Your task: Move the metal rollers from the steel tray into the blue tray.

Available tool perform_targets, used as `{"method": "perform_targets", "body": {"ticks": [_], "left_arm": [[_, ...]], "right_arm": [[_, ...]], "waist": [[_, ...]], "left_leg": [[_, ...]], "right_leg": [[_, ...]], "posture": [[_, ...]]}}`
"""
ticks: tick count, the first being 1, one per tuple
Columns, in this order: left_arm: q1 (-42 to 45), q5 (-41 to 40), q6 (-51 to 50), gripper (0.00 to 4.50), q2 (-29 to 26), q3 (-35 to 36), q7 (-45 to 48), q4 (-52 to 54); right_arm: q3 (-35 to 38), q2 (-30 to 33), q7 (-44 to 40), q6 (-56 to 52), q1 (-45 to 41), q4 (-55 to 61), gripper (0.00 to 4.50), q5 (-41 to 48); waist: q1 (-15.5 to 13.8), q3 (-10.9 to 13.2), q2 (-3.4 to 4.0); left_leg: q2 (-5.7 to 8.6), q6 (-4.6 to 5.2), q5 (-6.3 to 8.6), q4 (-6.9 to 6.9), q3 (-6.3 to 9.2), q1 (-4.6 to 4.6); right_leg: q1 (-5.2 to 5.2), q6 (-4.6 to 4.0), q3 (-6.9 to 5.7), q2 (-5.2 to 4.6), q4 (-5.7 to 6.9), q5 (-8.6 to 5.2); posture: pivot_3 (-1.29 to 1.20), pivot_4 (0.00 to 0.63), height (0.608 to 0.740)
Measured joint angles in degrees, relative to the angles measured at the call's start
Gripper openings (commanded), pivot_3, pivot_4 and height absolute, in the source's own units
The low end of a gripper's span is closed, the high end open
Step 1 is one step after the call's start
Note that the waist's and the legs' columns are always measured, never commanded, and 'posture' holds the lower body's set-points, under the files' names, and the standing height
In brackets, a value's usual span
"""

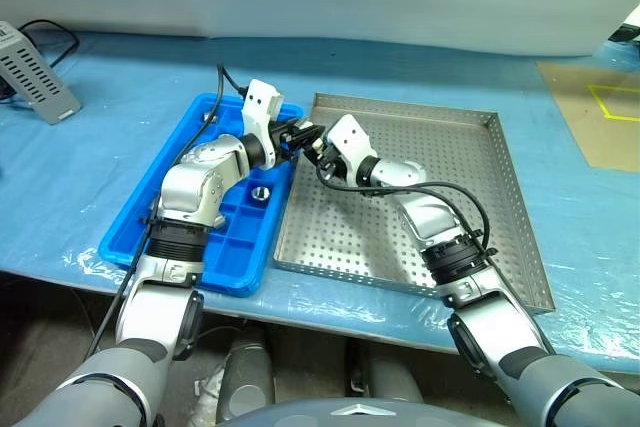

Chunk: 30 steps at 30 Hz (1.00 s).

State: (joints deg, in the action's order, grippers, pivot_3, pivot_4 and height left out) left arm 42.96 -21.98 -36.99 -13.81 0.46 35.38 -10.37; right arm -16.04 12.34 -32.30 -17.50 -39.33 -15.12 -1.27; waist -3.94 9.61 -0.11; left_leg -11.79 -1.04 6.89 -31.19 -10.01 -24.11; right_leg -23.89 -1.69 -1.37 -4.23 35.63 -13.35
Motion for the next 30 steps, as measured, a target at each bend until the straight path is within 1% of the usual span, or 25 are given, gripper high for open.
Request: {"method": "perform_targets", "body": {"ticks": [8, 15, 18, 26, 28, 30], "left_arm": [[0.1, -0.5, 0.0, 2.05, 0.1, -0.1, 0.0, 0.0], [1.3, -3.4, -0.4, 2.05, -0.4, 0.2, 0.1, 0.5], [1.7, -4.7, -1.6, 2.05, -1.9, 0.2, 1.3, 0.8], [2.0, -7.0, -6.6, 2.05, -8.9, -1.0, 7.6, 3.1], [1.7, -6.9, -7.0, 2.05, -10.5, -1.8, 9.0, 4.5], [1.4, -6.8, -7.1, 2.05, -11.4, -2.7, 10.0, 4.9]], "right_arm": [[-3.6, 4.2, 3.6, 14.3, -1.5, -4.9, 0.73, -8.7], [-3.7, 6.0, 8.0, 25.0, -2.0, -7.5, 0.73, -12.7], [-4.2, 6.7, 9.9, 29.2, -2.9, -9.0, 0.73, -15.5], [-6.7, 8.0, 12.9, 37.9, -4.8, -11.8, 0.73, -21.7], [-7.6, 9.3, 14.9, 40.9, -5.1, -12.0, 0.73, -24.3], [-9.2, 11.6, 18.5, 43.9, -5.8, -12.1, 0.73, -29.2]], "waist": [[0.0, 0.0, 0.0], [0.0, 0.0, -0.01], [0.1, 0.0, -0.01], [0.1, 0.0, -0.02], [0.0, 0.0, -0.02], [-0.1, 0.0, -0.01]], "left_leg": [[0.0, 0.0, 0.0, -0.03, 0.0, -0.01], [0.01, 0.08, 0.04, -0.06, -0.01, -0.02], [0.0, 0.09, 0.05, -0.07, -0.01, 0.0], [0.01, 0.07, 0.04, -0.1, -0.01, -0.03], [0.02, 0.06, 0.04, -0.11, -0.01, -0.04], [0.04, 0.05, 0.03, -0.13, -0.02, -0.04]], "right_leg": [[0.01, 0.0, 0.0, 0.0, -0.01, 0.0], [0.0, 0.0, 0.01, 0.01, 0.01, 0.0], [0.0, 0.0, 0.02, 0.02, 0.04, 0.0], [0.0, 0.0, 0.03, 0.02, 0.02, 0.0], [0.01, 0.0, 0.03, 0.01, 0.02, 0.0], [0.02, 0.01, 0.04, 0.0, 0.02, 0.0]], "posture": [[-0.05, 0.15, 0.74], [-0.06, 0.15, 0.74], [-0.06, 0.15, 0.74], [-0.06, 0.15, 0.74], [-0.06, 0.15, 0.74], [-0.06, 0.15, 0.74]]}}
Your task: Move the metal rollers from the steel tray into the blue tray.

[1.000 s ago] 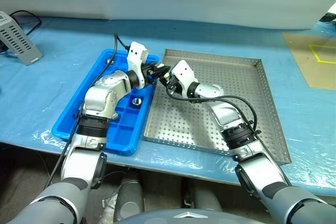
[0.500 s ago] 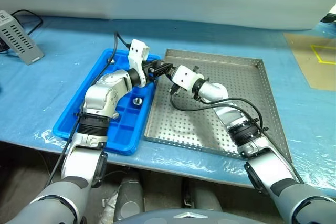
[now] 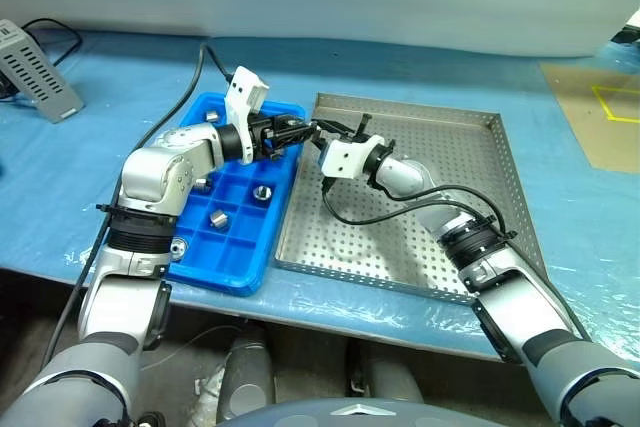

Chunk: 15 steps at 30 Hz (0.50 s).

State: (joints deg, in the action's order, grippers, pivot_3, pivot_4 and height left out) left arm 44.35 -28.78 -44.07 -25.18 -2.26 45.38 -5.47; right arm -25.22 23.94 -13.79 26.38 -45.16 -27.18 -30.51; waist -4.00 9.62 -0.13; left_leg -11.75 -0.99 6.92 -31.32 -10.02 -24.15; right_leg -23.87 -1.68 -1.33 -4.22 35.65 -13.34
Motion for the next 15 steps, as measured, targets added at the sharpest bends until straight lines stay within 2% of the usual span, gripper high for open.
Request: {"method": "perform_targets", "body": {"ticks": [5, 7, 9, 15], "left_arm": [[-0.2, -0.1, 0.1, 2.05, -0.2, -0.5, 0.3, 0.5], [0.0, -0.1, 0.5, 2.05, -0.1, -0.5, 0.2, 0.7], [0.3, 0.1, 1.3, 2.05, -0.1, -0.5, -0.5, 0.6], [2.4, 1.6, 3.4, 2.05, 0.1, 0.0, -3.3, -1.0]], "right_arm": [[-2.8, 4.1, 13.9, 3.3, -1.9, 0.5, 0.73, -15.0], [-2.8, 4.1, 16.9, 3.2, -1.9, 0.4, 0.73, -17.1], [-1.7, 2.4, 14.8, 2.5, -1.6, -0.4, 0.73, -12.9], [5.7, -8.8, -4.5, -11.9, 1.6, 1.0, 0.73, 13.7]], "waist": [[0.2, 0.0, -0.04], [0.3, 0.0, -0.04], [0.6, 0.0, -0.05], [1.8, 0.0, -0.05]], "left_leg": [[-0.03, -0.09, -0.05, -0.02, 0.0, 0.05], [-0.02, -0.08, -0.04, -0.02, -0.01, 0.05], [-0.03, -0.06, -0.03, -0.03, -0.01, 0.05], [-0.03, 0.26, 0.16, -0.1, 0.0, 0.0]], "right_leg": [[-0.01, 0.03, 0.03, 0.05, 0.05, 0.01], [-0.01, 0.09, 0.06, 0.05, 0.04, 0.05], [-0.01, 0.21, 0.07, 0.06, 0.05, 0.12], [-0.01, 0.17, 0.07, 0.05, 0.05, 0.1]], "posture": [[-0.07, 0.15, 0.74], [-0.07, 0.15, 0.74], [-0.08, 0.15, 0.74], [-0.09, 0.15, 0.74]]}}
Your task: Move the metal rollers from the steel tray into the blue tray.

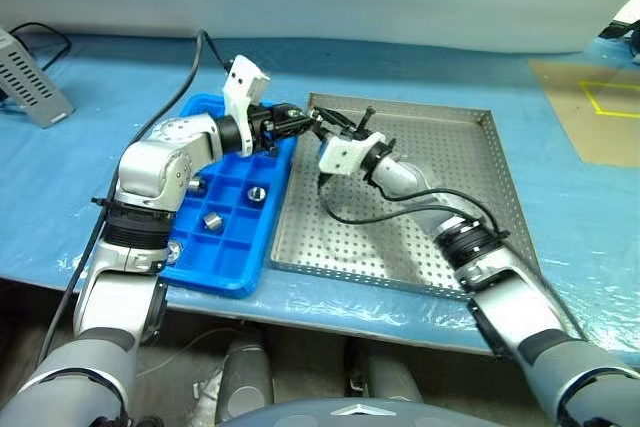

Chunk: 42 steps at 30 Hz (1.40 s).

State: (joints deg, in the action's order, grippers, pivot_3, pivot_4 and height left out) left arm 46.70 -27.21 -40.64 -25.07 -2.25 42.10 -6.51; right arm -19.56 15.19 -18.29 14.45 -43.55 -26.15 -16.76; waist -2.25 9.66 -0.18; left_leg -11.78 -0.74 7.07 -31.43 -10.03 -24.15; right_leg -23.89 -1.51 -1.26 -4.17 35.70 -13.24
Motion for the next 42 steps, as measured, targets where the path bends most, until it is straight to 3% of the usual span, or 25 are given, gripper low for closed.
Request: {"method": "perform_targets", "body": {"ticks": [4, 8, 14, 20, 24, 28, 31, 34, 38, 42], "left_arm": [[-0.1, 0.9, 0.6, 2.05, 0.1, -0.3, 0.2, -1.2], [-1.3, 2.2, 0.6, 2.05, -0.7, -0.3, 0.4, -3.1], [-0.9, 3.3, 1.1, 2.05, 0.3, -0.4, 1.1, -4.3], [-0.9, 3.9, 2.0, 2.05, -0.2, -0.3, 1.4, -4.2], [-1.6, 4.3, 2.1, 2.05, -3.1, 1.3, 1.1, -2.8], [-10.2, 2.7, 1.4, 2.05, -10.4, 4.1, 4.0, 9.5], [-16.7, 1.4, 0.1, 2.05, -14.6, 5.6, 5.7, 15.6], [-17.9, 1.3, 0.1, 2.05, -16.0, 7.0, 5.5, 16.0], [-17.9, 1.5, 0.3, 2.05, -16.2, 8.0, 4.3, 16.0], [-17.9, 2.8, 1.9, 2.05, -15.2, 8.8, 1.0, 13.8]], "right_arm": [[7.4, -2.9, -6.1, -14.1, 0.3, 4.4, 0.73, 13.9], [13.2, -0.1, -6.4, -19.3, -0.1, 6.2, 0.73, 16.7], [13.6, -1.2, -6.6, -22.2, 0.0, 6.7, 0.73, 17.2], [17.4, -4.0, -11.0, -35.2, 0.7, 13.0, 0.73, 27.6], [17.0, -2.0, -19.8, -44.5, 5.3, 22.2, 0.73, 36.4], [15.5, 4.6, -28.0, -49.1, 8.9, 28.8, 0.73, 40.1], [13.5, 5.5, -31.9, -51.5, 9.3, 30.2, 0.73, 41.9], [11.9, 1.7, -30.9, -56.2, 8.3, 30.2, 0.73, 44.0], [10.7, -5.8, -21.6, -66.2, 3.1, 26.0, 0.73, 43.7], [7.3, -8.8, -18.5, -68.2, 1.6, 21.4, 0.73, 41.4]], "waist": [[-0.3, 0.0, 0.03], [-0.4, 0.0, 0.02], [-0.1, 0.0, 0.05], [-0.3, 0.0, 0.05], [-0.5, 0.0, 0.06], [-0.3, 0.0, 0.06], [-0.3, 0.0, 0.09], [-0.6, 0.1, 0.1], [-1.0, 0.1, 0.1], [-2.3, 0.1, 0.1]], "left_leg": [[0.01, 0.01, 0.0, -0.01, 0.0, -0.02], [0.0, 0.01, 0.0, -0.15, 0.0, -0.01], [-0.02, -0.04, -0.03, -0.03, 0.0, 0.08], [-0.01, 0.0, 0.0, 0.03, 0.0, 0.06], [-0.02, 0.0, 0.0, 0.12, 0.0, 0.06], [-0.03, -0.05, -0.01, 0.21, -0.01, 0.1], [-0.07, -0.13, -0.06, 0.3, -0.01, 0.18], [-0.07, -0.26, -0.15, 0.28, 0.01, 0.23], [-0.06, -0.39, -0.23, 0.29, 0.01, 0.36], [-0.05, -0.64, -0.38, 0.42, 0.01, 0.32]], "right_leg": [[0.03, -0.15, -0.03, -0.03, 0.0, -0.08], [0.16, -0.15, -0.05, -0.04, -0.03, -0.08], [0.12, -0.16, -0.04, -0.02, -0.01, -0.09], [0.12, -0.16, -0.06, -0.03, -0.08, -0.09], [0.13, -0.16, -0.1, -0.03, -0.13, -0.09], [0.15, -0.16, -0.1, -0.04, -0.24, -0.09], [0.11, -0.22, -0.16, -0.01, -0.12, -0.13], [0.1, -0.25, -0.15, -0.03, 0.01, -0.14], [0.14, -0.33, -0.11, -0.05, 0.07, -0.07], [0.1, -0.31, -0.12, -0.04, -0.02, -0.07]], "posture": [[-0.1, 0.15, 0.74], [-0.1, 0.15, 0.74], [-0.1, 0.15, 0.74], [-0.09, 0.15, 0.74], [-0.09, 0.15, 0.74], [-0.06, 0.15, 0.74], [-0.03, 0.15, 0.74], [-0.01, 0.15, 0.74], [0.03, 0.15, 0.74], [0.05, 0.15, 0.74]]}}
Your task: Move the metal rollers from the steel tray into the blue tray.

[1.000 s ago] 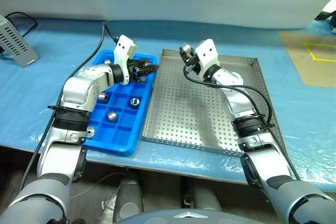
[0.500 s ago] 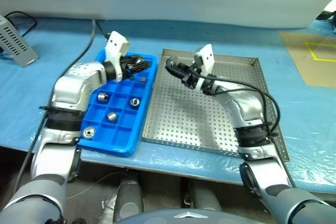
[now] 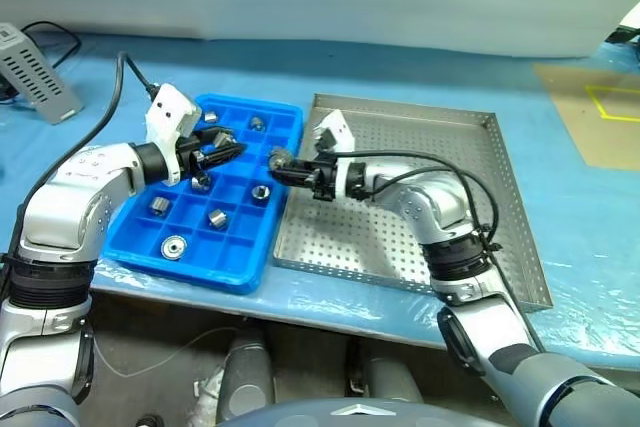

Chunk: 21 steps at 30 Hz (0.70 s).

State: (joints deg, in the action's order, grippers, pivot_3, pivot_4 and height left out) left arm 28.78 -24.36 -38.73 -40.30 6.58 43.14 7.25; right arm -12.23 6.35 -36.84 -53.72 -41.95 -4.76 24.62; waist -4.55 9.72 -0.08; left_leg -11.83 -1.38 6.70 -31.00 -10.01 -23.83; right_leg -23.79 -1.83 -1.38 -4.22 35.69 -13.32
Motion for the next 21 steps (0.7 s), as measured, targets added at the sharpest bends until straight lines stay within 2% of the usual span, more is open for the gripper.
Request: {"method": "perform_targets", "body": {"ticks": [7, 16, 21], "left_arm": [[0.3, 4.0, 2.7, 2.05, 2.9, -0.9, -3.6, -4.9], [1.8, 3.9, 2.5, 2.05, 4.6, -1.0, -3.6, -5.0], [1.4, 3.3, 1.2, 2.05, 4.7, -1.0, -3.4, -4.4]], "right_arm": [[-0.9, -1.6, 0.8, -3.6, -1.6, -3.4, 0.73, -1.4], [-4.5, 0.7, -3.4, -14.6, 1.5, 5.7, 0.73, 4.1], [-4.8, -1.5, -5.6, -19.6, 0.9, 7.0, 0.73, 8.6]], "waist": [[-1.2, 0.0, -0.02], [-1.1, 0.0, -0.03], [-1.3, 0.0, -0.03]], "left_leg": [[0.01, -0.02, -0.01, 0.01, 0.05, -0.31], [-0.02, -0.23, -0.14, 0.05, 0.1, -0.19], [0.0, -0.28, -0.16, 0.06, 0.16, -0.19]], "right_leg": [[-0.23, 0.22, -0.07, 0.01, -0.02, 0.13], [-0.2, 0.16, -0.06, 0.02, 0.04, 0.08], [-0.2, 0.08, -0.07, 0.0, 0.06, 0.04]], "posture": [[0.06, 0.15, 0.74], [0.09, 0.15, 0.74], [0.11, 0.15, 0.74]]}}
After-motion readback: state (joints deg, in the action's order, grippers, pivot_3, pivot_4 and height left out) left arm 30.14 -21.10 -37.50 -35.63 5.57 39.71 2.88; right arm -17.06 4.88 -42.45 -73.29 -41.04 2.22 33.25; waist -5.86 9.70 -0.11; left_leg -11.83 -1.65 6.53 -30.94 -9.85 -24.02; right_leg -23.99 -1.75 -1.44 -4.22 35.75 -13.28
